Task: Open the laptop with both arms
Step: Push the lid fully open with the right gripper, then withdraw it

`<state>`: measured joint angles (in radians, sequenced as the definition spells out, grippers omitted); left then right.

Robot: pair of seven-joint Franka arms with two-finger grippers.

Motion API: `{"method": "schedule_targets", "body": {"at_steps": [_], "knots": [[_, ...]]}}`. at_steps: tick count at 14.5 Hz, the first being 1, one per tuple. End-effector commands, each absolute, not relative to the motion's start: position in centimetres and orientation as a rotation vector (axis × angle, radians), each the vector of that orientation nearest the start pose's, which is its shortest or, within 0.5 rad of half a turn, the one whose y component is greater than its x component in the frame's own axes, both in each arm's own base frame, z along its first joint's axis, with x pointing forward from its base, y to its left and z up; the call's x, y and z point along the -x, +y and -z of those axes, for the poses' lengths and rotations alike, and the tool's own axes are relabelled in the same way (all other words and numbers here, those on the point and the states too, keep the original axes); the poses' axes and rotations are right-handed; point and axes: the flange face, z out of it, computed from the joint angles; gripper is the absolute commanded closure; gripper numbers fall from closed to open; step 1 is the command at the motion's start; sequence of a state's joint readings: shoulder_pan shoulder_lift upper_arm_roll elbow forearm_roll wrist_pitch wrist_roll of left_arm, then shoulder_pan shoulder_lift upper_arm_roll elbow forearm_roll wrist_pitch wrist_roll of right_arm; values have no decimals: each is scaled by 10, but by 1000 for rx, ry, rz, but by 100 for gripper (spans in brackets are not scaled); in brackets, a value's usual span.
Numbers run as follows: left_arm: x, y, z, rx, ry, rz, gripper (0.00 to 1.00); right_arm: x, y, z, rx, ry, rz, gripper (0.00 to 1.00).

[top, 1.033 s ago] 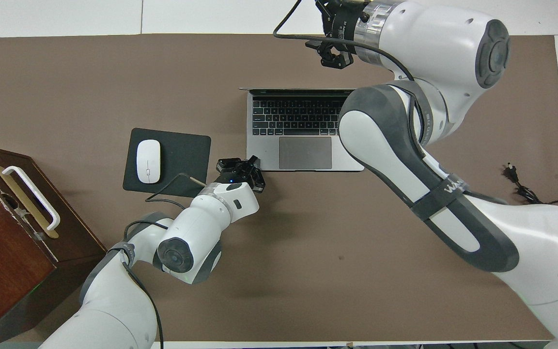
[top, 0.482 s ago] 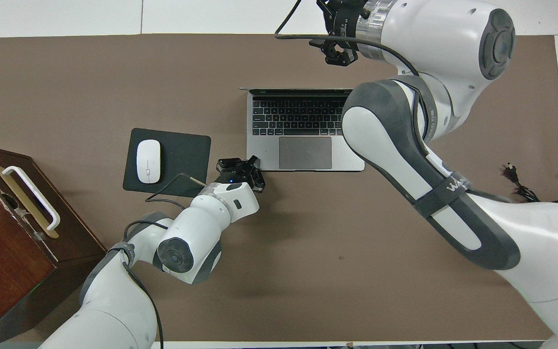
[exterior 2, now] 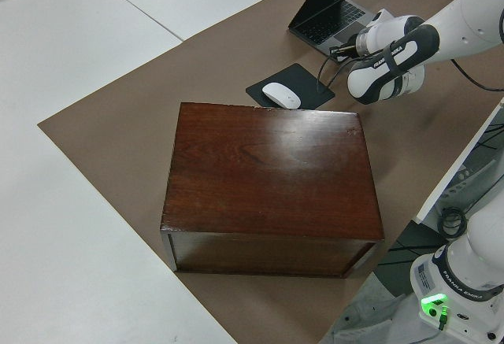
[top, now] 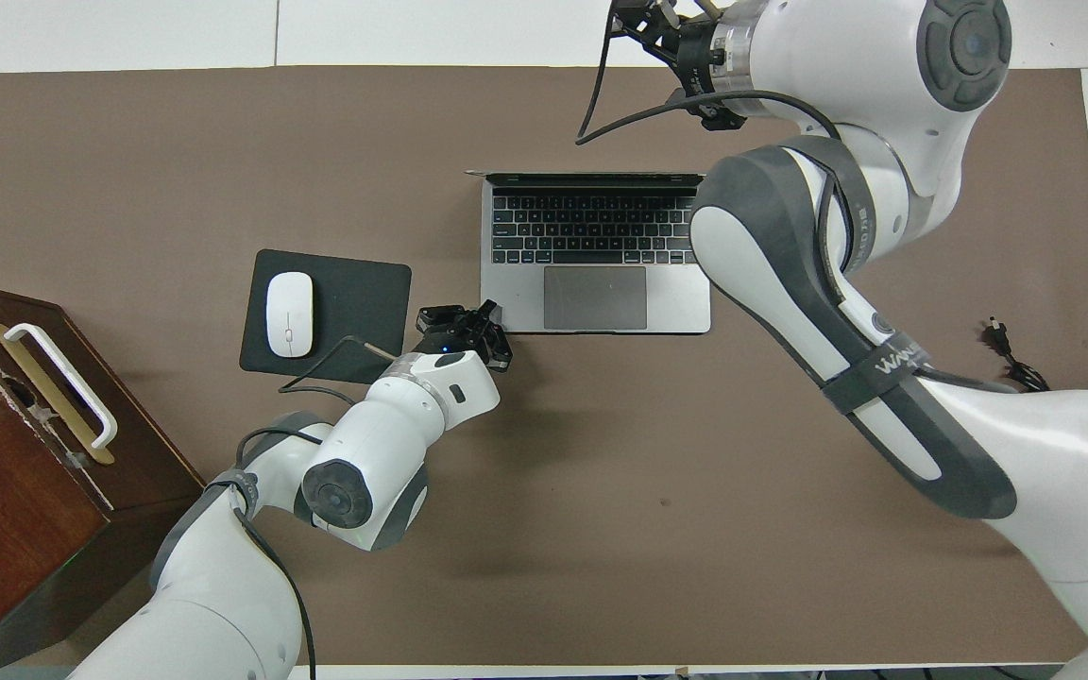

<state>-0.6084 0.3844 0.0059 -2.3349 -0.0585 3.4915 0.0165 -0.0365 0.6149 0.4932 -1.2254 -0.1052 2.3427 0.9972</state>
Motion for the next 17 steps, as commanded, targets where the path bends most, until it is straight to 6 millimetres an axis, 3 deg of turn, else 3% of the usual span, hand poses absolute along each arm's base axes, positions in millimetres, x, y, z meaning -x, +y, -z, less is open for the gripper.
{"method": "schedule_targets", "body": {"at_steps": [1, 3, 7, 12, 17], "knots": [[-476, -304, -243, 3029, 800, 1180, 100, -722, 218, -518, 2604, 711, 466, 2], [-475, -306, -242, 3035, 796, 1180, 100, -721, 205, -517, 2690, 626, 456, 2], [-477, -305, -243, 3059, 743, 1181, 100, -708, 186, -540, 2821, 478, 446, 2], [-477, -304, -243, 3079, 705, 1173, 100, -680, 144, -596, 3003, 250, 489, 2], [-483, -295, -238, 3094, 675, 1099, 100, -644, 68, -626, 3144, 86, 420, 2]]}}
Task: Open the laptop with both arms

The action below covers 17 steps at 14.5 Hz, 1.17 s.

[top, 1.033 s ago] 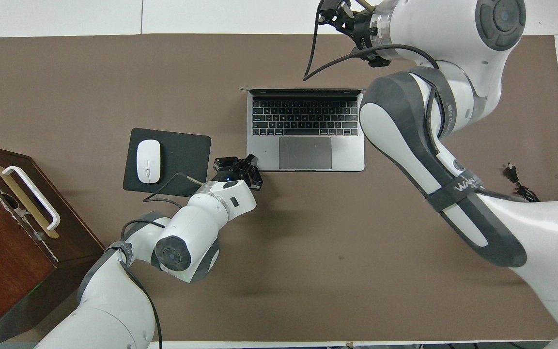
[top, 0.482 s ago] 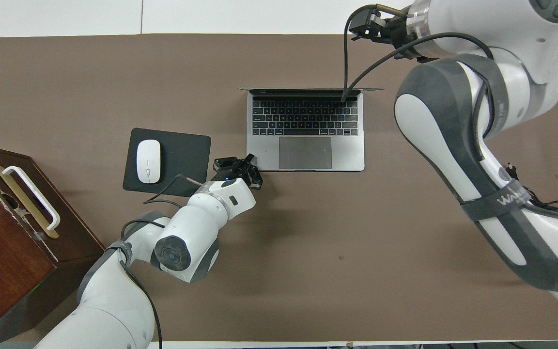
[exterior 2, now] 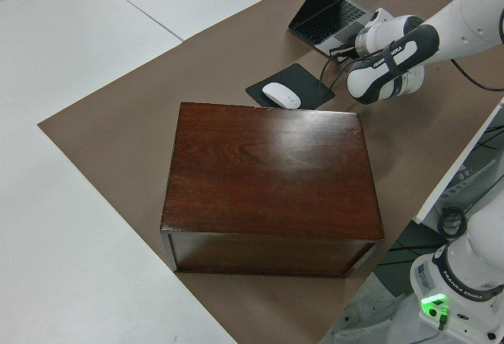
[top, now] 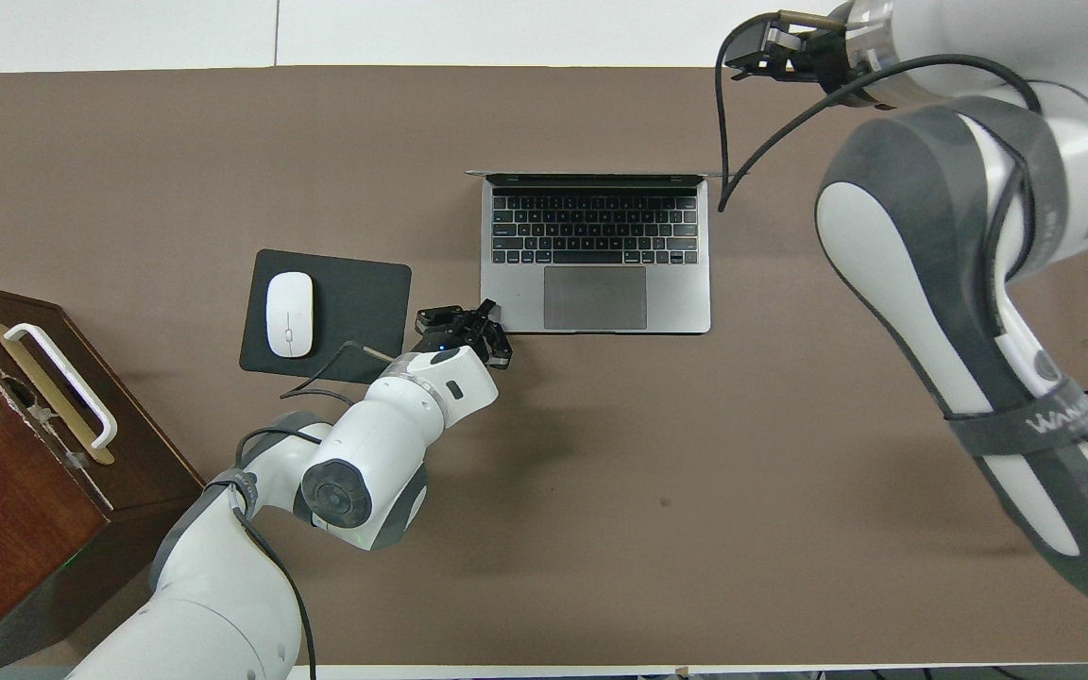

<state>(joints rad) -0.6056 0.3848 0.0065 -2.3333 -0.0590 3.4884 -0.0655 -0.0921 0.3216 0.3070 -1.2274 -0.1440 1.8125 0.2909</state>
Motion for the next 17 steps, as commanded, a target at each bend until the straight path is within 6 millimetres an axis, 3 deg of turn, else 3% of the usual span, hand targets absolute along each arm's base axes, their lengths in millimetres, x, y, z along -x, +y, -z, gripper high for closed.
{"method": "schedule_targets", "body": {"at_steps": [1, 3, 5, 9, 13, 17], "knots": [[-484, -294, -239, 3096, 673, 1089, 100, -639, 56, -628, 3155, 68, 412, 2], [-487, -289, -240, 3103, 659, 1040, 100, -628, 23, -629, 3108, 101, 367, 1], [-494, -280, -249, 3112, 628, 994, 100, -622, 11, -627, 3097, 109, 304, 1], [-505, -263, -299, 3139, 585, 848, 100, -603, -9, -618, 3105, 162, 207, 1], [-515, -256, -354, 3164, 562, 701, 100, -593, -12, -627, 3104, 181, 188, 1], [-509, -241, -397, 3179, 531, 604, 100, -585, -12, -637, 3102, 178, 192, 0]]}}
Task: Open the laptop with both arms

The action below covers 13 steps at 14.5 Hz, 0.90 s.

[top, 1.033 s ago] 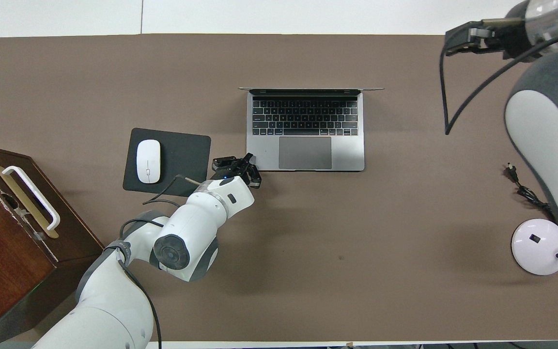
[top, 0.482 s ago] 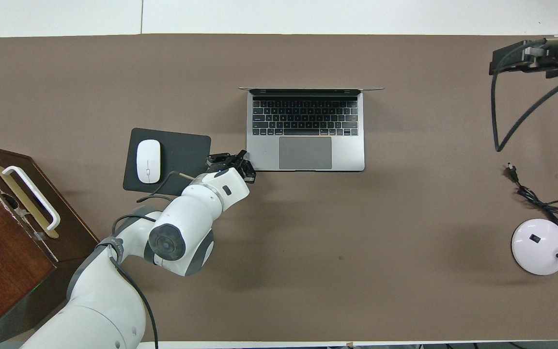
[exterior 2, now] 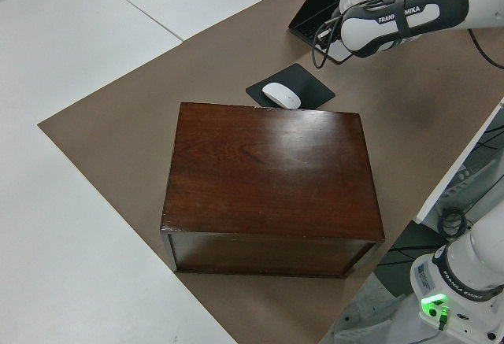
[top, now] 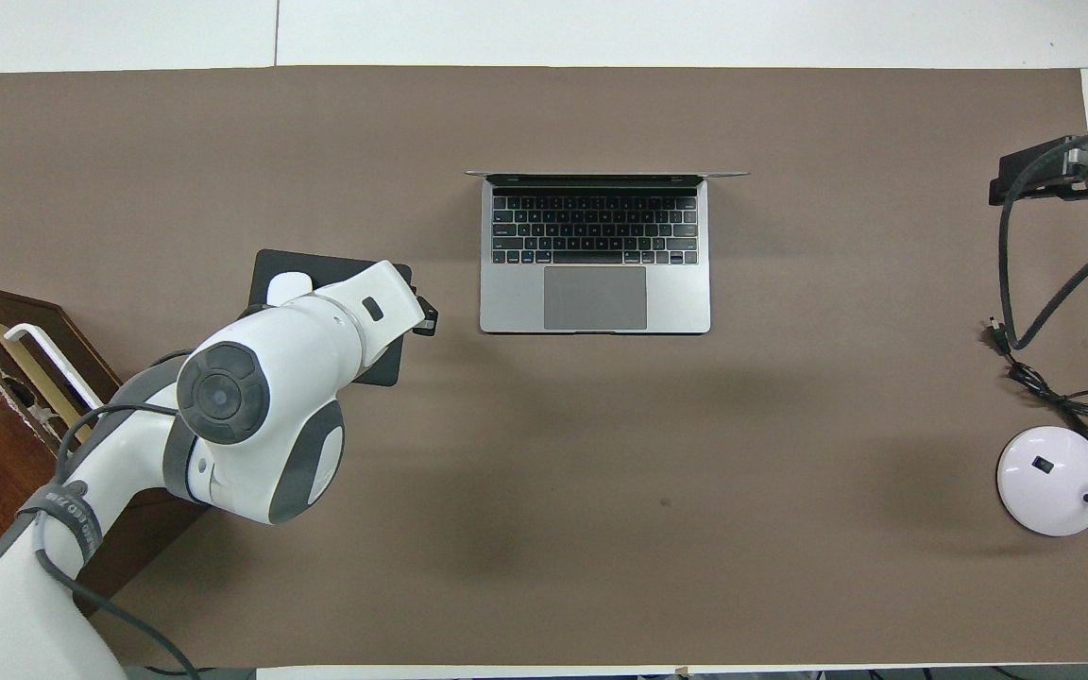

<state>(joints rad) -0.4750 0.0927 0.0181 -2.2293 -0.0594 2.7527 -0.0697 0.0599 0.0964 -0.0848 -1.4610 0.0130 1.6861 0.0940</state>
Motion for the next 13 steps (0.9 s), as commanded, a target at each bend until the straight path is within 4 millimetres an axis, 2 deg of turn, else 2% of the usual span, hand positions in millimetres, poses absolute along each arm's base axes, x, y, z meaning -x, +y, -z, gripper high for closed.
{"method": "schedule_targets", "body": {"at_steps": [1, 4, 6, 9, 11, 13], "knots": [[-508, -239, -409, 3182, 530, 574, 100, -581, -13, -643, 3102, 173, 207, 0], [-512, -225, -440, 3191, 498, 451, 100, -575, -20, -648, 3101, 177, 214, 0], [-512, -205, -463, 3193, 464, 407, 100, -569, -34, -640, 3103, 178, 177, 0], [-506, -169, -489, 3188, 439, 361, 100, -566, -32, -641, 3102, 171, 174, 0], [-497, -152, -506, 3182, 457, 315, 100, -565, -34, -641, 3101, 188, 172, 0], [-498, -130, -521, 3188, 406, 230, 100, -564, -36, -641, 3103, 190, 175, 0]]}}
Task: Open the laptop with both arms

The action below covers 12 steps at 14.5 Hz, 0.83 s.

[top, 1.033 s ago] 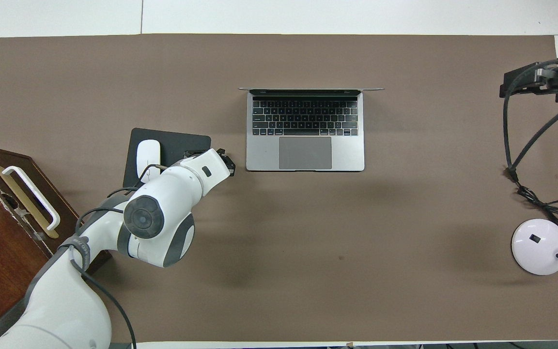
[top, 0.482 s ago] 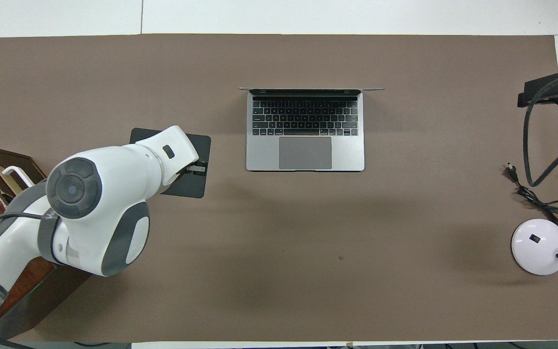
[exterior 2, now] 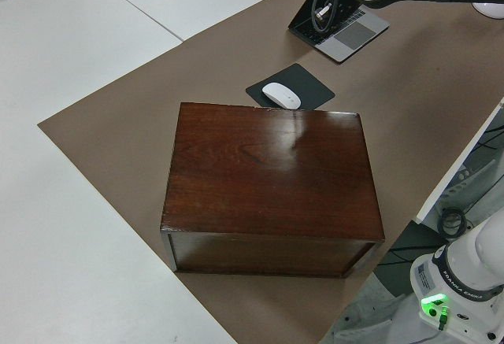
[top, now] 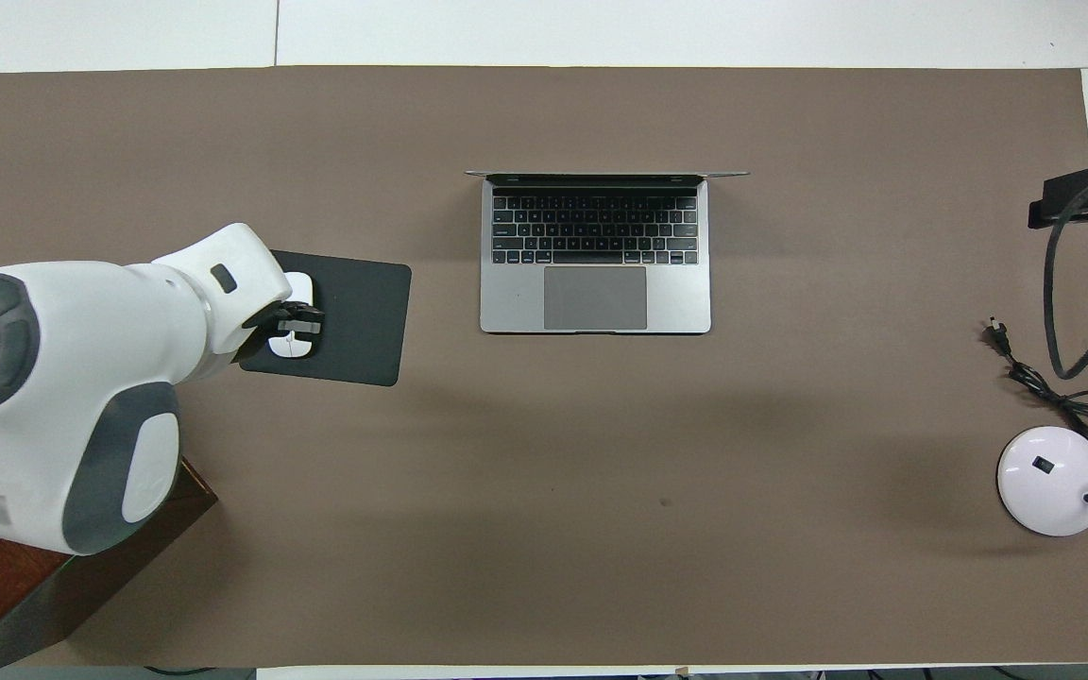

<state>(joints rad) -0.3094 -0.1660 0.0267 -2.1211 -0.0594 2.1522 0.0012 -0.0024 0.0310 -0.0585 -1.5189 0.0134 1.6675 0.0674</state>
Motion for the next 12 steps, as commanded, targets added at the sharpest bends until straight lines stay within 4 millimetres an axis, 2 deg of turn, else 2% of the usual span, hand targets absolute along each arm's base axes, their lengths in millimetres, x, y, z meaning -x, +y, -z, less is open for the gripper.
{"method": "schedule_targets", "body": {"at_steps": [1, 4, 5, 8, 10, 11, 12], "knots": [[-499, -122, -533, 3182, 412, 200, 100, -564, -38, -641, 3103, 195, 175, 0], [-503, -79, -565, 3163, 489, 114, 100, -563, -39, -641, 3103, 199, 161, 0], [-503, -67, -577, 3161, 496, 99, 94, -562, -39, -641, 3102, 199, 153, 0], [-502, -45, -595, 3162, 437, 66, 61, -561, -40, -641, 3103, 204, 153, 0], [-503, -31, -602, 3167, 392, 77, 13, -561, -40, -642, 3102, 209, 156, 0], [-503, -26, -604, 3169, 373, 77, 0, -560, -40, -642, 3102, 209, 156, 0], [-503, -19, -607, 3170, 356, 85, 0, -561, -40, -640, 3103, 206, 151, 0]]}}
